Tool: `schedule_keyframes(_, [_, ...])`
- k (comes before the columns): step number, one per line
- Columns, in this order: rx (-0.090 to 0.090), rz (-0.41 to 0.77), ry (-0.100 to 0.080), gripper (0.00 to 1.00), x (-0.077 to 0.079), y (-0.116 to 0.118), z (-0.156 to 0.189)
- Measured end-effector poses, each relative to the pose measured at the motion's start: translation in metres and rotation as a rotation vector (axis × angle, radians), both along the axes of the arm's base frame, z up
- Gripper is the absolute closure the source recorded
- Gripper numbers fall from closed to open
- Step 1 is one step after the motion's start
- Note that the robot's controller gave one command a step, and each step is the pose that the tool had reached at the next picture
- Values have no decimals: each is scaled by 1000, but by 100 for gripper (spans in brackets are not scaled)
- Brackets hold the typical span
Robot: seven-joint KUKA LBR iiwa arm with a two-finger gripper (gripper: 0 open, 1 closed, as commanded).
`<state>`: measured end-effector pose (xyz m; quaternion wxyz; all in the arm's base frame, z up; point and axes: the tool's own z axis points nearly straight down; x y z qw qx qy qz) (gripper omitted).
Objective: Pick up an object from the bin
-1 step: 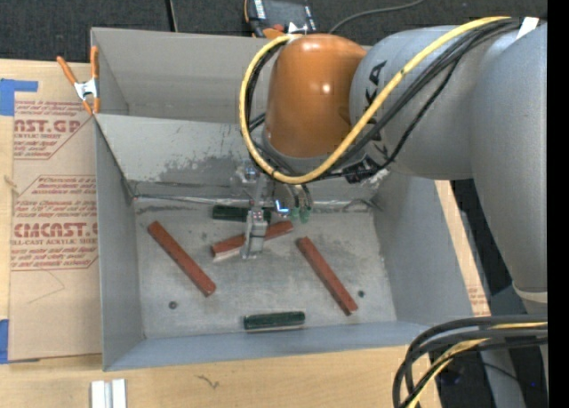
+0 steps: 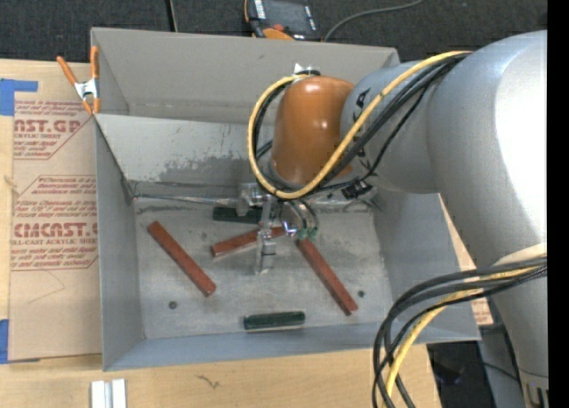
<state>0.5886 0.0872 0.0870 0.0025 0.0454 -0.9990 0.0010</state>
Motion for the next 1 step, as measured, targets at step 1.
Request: schedule_keyframes(1, [5,-36,-9,0,-5,-3,-17])
